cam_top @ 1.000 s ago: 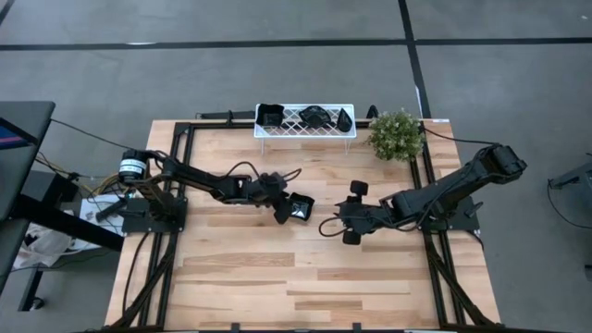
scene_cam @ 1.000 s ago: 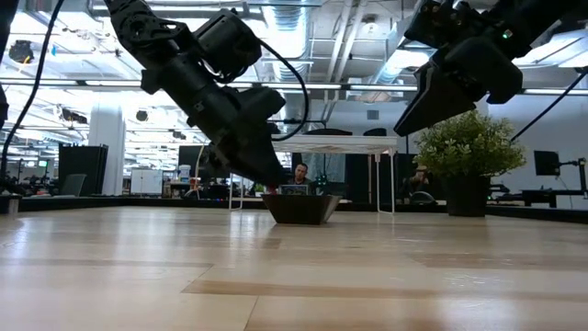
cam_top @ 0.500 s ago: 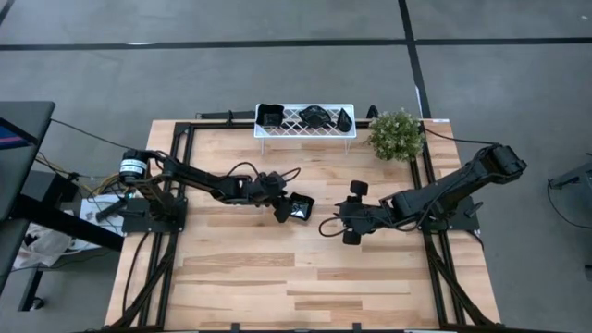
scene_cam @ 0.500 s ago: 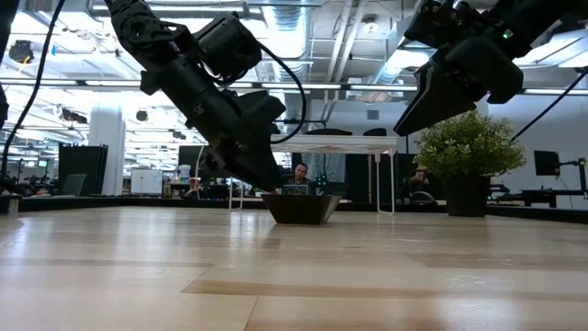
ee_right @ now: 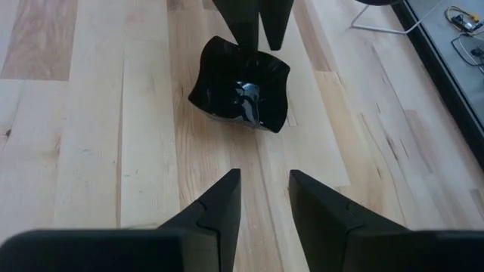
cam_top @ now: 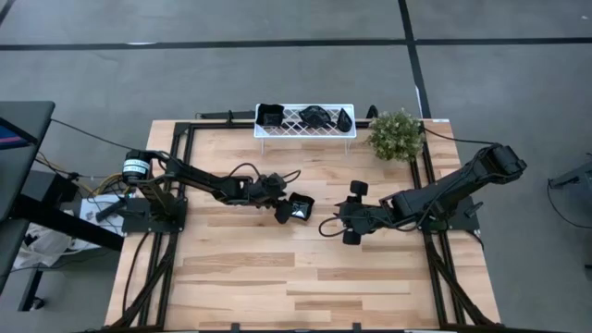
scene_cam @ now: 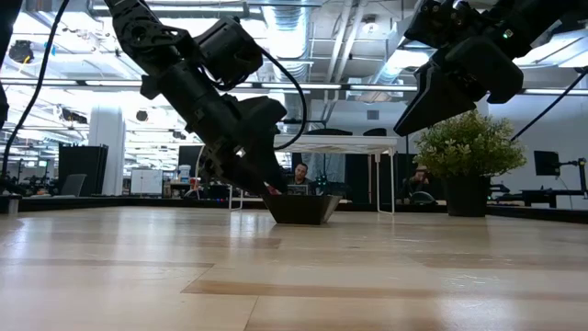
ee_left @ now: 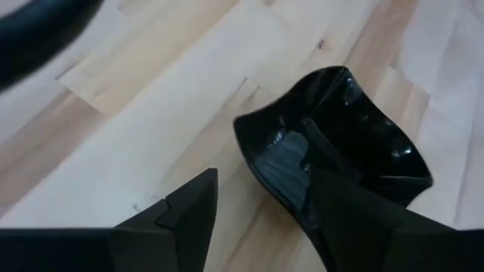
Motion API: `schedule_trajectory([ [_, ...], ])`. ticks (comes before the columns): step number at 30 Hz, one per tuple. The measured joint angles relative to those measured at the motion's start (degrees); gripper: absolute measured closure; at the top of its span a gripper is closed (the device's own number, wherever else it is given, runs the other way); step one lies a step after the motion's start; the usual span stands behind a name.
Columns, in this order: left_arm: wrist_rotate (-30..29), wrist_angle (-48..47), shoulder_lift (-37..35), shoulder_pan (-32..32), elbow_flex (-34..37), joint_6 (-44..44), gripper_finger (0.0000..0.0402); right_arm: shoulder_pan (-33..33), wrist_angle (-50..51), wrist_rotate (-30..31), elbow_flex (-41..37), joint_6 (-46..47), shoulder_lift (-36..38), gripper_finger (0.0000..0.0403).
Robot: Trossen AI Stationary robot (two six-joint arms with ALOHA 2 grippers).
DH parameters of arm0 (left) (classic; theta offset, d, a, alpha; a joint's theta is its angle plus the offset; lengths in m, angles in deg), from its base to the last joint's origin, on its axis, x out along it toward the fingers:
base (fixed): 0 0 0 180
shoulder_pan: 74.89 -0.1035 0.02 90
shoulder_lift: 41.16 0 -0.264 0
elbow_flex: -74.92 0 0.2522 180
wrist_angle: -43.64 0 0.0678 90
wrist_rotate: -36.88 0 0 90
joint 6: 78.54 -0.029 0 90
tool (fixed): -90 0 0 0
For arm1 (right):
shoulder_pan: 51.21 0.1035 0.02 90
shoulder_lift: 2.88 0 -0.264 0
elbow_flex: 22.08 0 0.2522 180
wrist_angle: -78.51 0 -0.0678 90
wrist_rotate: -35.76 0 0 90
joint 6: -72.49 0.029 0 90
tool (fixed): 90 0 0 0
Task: Pick & Place Mini shaped plates
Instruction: Stack the distorted square plate on top of the distorted square plate on the shelf
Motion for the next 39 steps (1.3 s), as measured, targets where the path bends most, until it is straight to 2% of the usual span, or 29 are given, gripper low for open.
schedule_trajectory([
  [13, -0.2, 3.0, 2.1, 0.5, -0.1, 2.7, 0.0206, 0.0, 0.0, 0.0, 0.0, 0.0, 0.0, 0.0295],
  [17, 1.3, 4.0, 4.6, 0.3, -0.5, 2.7, 0.0206, 0.0, 0.1, 0.0, 0.0, 0.3, 0.0, 0.0295],
  [24, 1.6, 3.9, 4.6, -0.6, -0.6, 0.6, 0.0212, 0.0, 0.2, 0.0, 0.0, 0.4, 0.0, 0.0295],
  [39, 1.5, 5.0, 4.6, -0.5, -0.6, -0.1, 0.0265, 0.0, 0.3, -0.4, 0.0, 0.4, 0.0, 0.0295],
])
